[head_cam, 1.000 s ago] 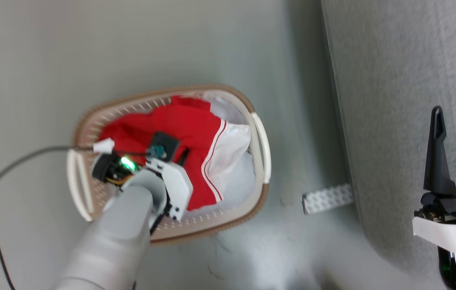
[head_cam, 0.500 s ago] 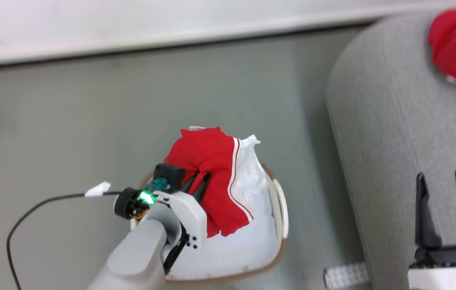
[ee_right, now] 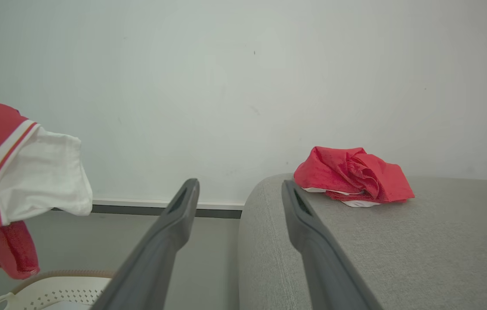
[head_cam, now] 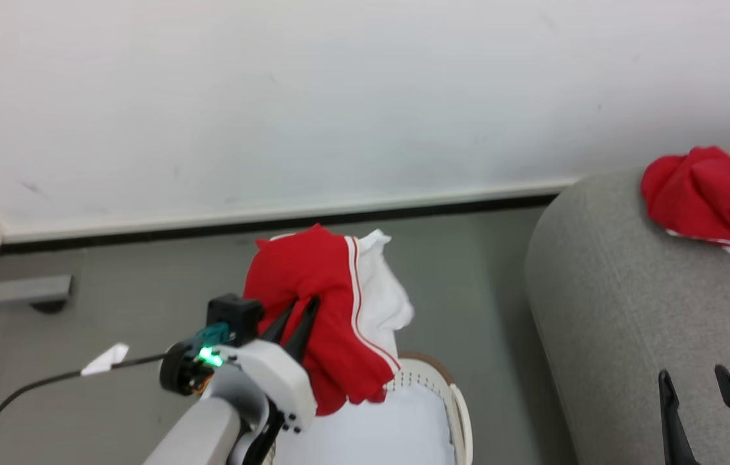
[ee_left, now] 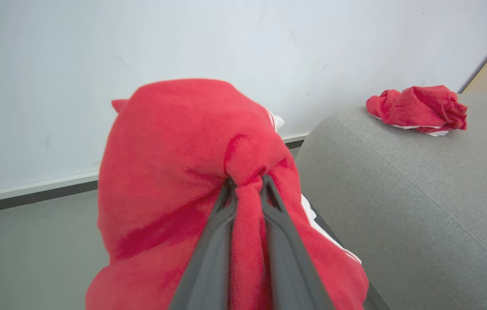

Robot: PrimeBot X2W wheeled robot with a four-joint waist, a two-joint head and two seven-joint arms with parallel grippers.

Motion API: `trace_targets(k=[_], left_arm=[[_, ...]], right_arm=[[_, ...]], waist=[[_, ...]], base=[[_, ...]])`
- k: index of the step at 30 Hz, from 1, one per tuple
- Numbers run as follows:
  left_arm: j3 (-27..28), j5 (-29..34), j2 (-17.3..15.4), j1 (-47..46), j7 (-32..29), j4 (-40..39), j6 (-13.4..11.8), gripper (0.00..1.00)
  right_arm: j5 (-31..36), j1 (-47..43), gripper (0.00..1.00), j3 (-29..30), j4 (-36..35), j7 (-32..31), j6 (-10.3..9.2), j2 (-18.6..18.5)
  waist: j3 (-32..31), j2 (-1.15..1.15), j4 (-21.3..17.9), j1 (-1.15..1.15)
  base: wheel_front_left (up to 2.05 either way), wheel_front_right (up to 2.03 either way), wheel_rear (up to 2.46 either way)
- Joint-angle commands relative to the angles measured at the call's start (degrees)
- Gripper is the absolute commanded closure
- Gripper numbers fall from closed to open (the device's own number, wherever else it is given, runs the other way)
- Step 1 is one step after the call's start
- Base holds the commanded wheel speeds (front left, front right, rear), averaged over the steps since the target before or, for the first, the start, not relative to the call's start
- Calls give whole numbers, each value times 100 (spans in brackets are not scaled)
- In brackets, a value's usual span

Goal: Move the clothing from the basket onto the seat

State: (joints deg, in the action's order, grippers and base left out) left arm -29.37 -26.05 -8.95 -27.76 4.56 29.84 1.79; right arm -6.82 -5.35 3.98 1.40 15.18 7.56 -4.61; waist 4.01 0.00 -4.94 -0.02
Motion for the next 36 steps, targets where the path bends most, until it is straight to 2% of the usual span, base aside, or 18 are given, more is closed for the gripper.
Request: trace_targets(k=[1, 7, 12, 16, 21, 23, 24, 26, 36], left_arm=[[42, -52, -143, 296, -123, -325, -103, 100], [137, -145, -530, 909, -614, -1591, -449, 100], [156, -119, -729, 1141, -927, -2300, -647, 100], [117, -92, -791, 1195, -1103, -2652, -722, 100], [33, -45, -806, 1159, -1237, -2880, -759, 100], [-4, -35, -783, 1112, -1277, -2940, -750, 100], [-4, -35, -783, 1112, -1277, -2940, -750, 100], [-56, -18, -744, 1059, -1297, -2963, -728, 100], [-440, 79, -475, 779, -1399, -2927, -611, 100]], right_arm=[[16, -194, 0, 26, 18, -4, -14, -79], [16, -461, 0, 78, -96, -5, -14, -188], [86, -465, 0, -232, -243, -5, -14, -300], [155, -275, 0, -899, -322, -5, -14, -503], [139, 93, 0, -2210, -264, -46, -14, -776], [103, 309, 0, -2680, -187, -86, -14, -810], [103, 309, 0, -2680, -187, -86, -14, -810], [59, 521, 0, -3064, -51, -85, -14, -818], [-142, 1356, 0, -4208, 928, -32, -14, -308]], waist=[[-386, 0, -4, 2], [-549, 0, -27, 2], [-587, 0, -31, 2], [-595, 0, -43, 2], [-598, 0, -54, 2], [-594, 0, -51, 2], [-594, 0, -51, 2], [-594, 0, -35, 2], [-582, 0, 123, 2]], base=[[0, 0, 0], [0, 0, 0], [0, 0, 0], [0, 0, 0], [0, 0, 0], [0, 0, 0], [0, 0, 0], [0, 0, 0], [0, 0, 0]])
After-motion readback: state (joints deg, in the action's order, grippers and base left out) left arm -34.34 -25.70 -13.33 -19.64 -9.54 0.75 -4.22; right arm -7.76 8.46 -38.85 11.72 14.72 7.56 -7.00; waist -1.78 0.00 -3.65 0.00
